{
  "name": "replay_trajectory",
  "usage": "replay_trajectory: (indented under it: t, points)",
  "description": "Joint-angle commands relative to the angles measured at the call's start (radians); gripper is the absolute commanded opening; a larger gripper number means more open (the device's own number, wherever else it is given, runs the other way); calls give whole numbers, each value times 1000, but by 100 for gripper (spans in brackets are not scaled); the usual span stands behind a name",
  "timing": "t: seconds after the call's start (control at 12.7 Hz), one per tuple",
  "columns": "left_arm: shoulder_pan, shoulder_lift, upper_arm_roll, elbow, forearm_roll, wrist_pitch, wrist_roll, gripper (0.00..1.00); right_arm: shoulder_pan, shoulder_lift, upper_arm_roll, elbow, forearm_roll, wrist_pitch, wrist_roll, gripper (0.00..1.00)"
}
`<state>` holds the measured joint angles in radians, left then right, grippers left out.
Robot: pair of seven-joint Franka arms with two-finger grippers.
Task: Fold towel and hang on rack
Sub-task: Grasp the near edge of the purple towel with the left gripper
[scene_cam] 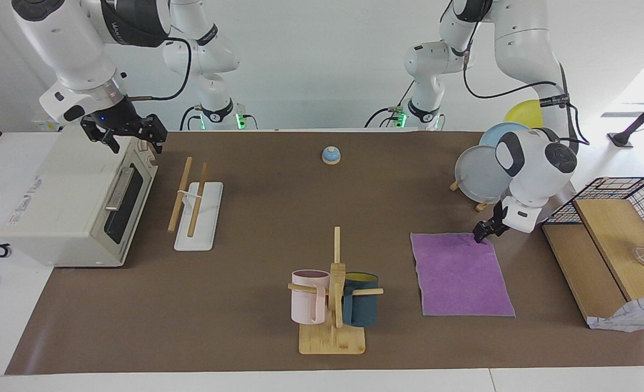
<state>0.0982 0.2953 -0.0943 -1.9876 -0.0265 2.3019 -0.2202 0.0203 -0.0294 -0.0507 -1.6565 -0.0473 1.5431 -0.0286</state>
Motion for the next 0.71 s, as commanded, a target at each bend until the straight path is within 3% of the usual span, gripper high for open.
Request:
replay_trajectory:
  t: [0.0,0.24,0.55,0.63]
  points:
    - [1,-5,2,-28,-12,25,-21,70,-10,-9,5,-2,-8,-12,-17,100]
    - [5,-10,1,-40,-21,13,-48,59,-10,-9,5,-2,-8,-11,-17,100]
    - [5,-12,2,-39,-35,-4,-50,22,-10,-9,5,-2,-8,-11,-17,100]
    - [5,-12,2,-39,-35,-5,-50,17,-10,-9,5,-2,-8,-12,-17,100]
